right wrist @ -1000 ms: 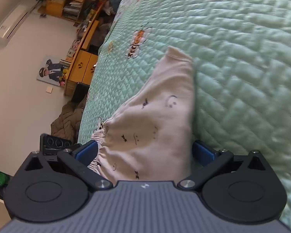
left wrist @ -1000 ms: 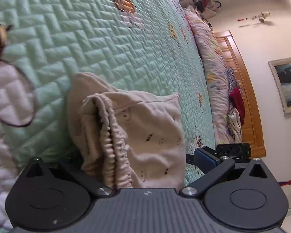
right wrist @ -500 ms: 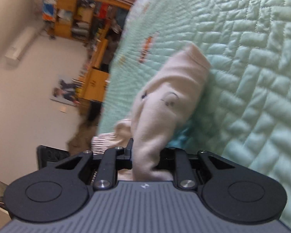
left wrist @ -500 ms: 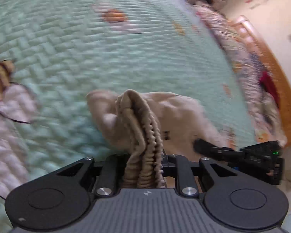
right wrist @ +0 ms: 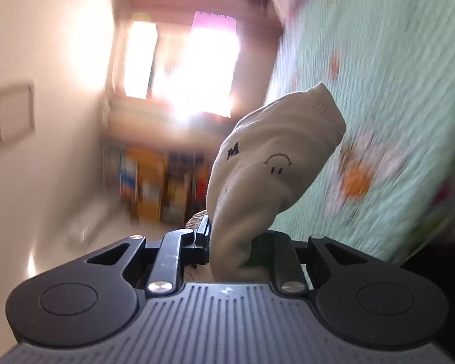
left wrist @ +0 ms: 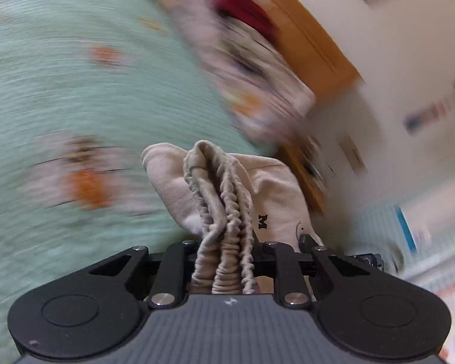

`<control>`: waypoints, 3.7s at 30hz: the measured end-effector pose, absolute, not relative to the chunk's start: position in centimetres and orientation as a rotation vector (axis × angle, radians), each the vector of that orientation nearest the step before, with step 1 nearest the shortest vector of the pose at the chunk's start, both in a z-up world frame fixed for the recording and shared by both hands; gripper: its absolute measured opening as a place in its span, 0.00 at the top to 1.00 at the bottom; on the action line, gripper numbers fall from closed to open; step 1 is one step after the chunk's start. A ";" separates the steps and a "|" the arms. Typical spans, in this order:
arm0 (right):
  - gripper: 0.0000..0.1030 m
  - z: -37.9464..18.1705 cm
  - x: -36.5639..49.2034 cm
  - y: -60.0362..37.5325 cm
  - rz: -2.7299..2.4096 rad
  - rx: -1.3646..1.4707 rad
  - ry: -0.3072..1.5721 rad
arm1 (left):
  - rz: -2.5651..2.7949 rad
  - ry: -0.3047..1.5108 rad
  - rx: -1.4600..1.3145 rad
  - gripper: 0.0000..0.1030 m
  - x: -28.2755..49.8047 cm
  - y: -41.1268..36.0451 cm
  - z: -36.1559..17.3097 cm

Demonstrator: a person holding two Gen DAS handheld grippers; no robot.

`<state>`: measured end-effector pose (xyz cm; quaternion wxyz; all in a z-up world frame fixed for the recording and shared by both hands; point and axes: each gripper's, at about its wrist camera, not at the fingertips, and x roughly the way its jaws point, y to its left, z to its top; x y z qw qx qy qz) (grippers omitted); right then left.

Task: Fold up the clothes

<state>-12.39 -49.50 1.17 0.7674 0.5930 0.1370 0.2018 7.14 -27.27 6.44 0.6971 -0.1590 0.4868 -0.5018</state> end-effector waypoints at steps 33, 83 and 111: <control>0.32 -0.3 -41.6 -65.0 -1.051 0.947 -0.236 | -1.132 1.046 -0.101 0.21 1.5 -59.1 0.4; 0.15 -2.7 -3.6 -33.6 0.392 0.936 0.914 | 0.225 0.282 0.475 0.00 -1.0 -9.8 10.4; 0.15 -5.7 0.3 -28.4 0.541 0.853 1.119 | 0.239 0.862 -0.049 0.00 0.2 6.3 3.4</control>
